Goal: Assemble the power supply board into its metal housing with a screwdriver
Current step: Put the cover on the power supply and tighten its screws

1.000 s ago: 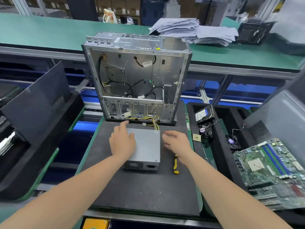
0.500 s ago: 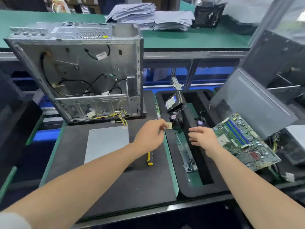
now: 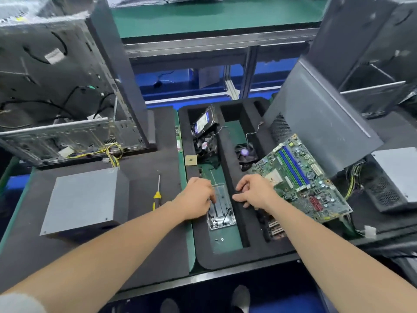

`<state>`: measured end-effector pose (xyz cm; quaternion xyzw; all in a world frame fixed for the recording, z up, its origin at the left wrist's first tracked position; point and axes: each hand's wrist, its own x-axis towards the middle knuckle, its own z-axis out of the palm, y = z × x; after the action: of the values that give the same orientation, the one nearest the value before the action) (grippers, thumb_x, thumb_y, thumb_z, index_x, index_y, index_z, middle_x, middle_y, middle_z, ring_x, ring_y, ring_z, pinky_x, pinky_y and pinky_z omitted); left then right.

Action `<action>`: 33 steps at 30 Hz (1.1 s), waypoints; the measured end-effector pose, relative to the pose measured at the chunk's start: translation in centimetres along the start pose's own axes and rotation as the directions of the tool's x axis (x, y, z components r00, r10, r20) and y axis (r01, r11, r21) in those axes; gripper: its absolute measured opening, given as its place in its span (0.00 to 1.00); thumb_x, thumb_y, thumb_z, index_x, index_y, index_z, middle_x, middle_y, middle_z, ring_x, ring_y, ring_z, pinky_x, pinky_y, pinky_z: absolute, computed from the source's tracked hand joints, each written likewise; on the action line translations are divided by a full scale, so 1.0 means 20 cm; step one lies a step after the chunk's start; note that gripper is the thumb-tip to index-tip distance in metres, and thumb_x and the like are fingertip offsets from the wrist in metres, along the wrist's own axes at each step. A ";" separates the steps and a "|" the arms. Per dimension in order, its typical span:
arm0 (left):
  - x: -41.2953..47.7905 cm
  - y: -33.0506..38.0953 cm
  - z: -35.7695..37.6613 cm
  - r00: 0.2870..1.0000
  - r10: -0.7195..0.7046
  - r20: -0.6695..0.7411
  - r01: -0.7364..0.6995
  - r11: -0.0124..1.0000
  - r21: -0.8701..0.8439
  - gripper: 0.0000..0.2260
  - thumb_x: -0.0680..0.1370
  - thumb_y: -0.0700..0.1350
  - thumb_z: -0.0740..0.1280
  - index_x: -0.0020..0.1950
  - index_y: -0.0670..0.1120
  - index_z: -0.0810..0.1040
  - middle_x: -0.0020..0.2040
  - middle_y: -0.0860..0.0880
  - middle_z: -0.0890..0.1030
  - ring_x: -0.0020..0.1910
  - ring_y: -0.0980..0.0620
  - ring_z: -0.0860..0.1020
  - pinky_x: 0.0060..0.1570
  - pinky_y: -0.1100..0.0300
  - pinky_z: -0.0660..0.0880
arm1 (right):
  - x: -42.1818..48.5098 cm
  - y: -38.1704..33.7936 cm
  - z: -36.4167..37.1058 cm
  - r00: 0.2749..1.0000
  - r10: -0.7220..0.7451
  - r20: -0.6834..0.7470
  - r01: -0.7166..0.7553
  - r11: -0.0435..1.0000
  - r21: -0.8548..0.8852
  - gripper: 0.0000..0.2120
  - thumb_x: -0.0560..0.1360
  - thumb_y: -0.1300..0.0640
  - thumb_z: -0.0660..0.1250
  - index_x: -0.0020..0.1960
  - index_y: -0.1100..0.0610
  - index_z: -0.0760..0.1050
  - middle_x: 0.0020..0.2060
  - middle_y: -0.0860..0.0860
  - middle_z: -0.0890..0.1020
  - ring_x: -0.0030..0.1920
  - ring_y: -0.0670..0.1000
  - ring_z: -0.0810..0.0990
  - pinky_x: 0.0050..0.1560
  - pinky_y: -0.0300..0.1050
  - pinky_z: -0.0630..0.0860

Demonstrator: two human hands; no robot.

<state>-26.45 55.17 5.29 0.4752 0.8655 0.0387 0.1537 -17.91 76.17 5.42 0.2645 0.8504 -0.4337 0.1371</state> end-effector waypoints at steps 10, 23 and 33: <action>0.21 0.17 0.06 0.950 -0.110 0.294 -0.015 0.920 0.392 0.01 0.77 0.44 0.70 0.48 0.49 0.81 0.52 0.48 0.83 0.54 0.45 0.81 0.56 0.52 0.71 | 0.13 0.00 -0.06 0.964 0.059 0.260 -0.085 0.992 0.090 0.12 0.72 0.68 0.79 0.47 0.59 0.77 0.43 0.54 0.77 0.30 0.58 0.86 0.41 0.53 0.87; 0.24 0.26 0.24 0.974 -0.095 0.205 0.018 0.937 0.348 0.08 0.79 0.47 0.66 0.41 0.52 0.71 0.48 0.47 0.83 0.47 0.46 0.78 0.48 0.53 0.63 | 0.13 0.00 -0.07 0.960 0.059 0.275 -0.089 0.991 0.100 0.13 0.72 0.67 0.79 0.48 0.58 0.76 0.45 0.55 0.77 0.31 0.57 0.87 0.26 0.39 0.77; 0.24 0.26 0.27 0.961 0.002 0.277 -0.112 0.916 0.385 0.05 0.79 0.41 0.66 0.54 0.46 0.79 0.56 0.44 0.82 0.57 0.43 0.78 0.53 0.53 0.65 | 0.09 -0.02 -0.07 0.964 0.057 0.258 -0.082 0.993 0.087 0.13 0.73 0.66 0.80 0.48 0.58 0.76 0.42 0.54 0.77 0.31 0.56 0.87 0.26 0.37 0.75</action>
<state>-23.11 61.54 0.21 0.5225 0.8117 -0.1982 0.1697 -19.70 77.74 5.64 0.2427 0.7937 -0.4998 0.2475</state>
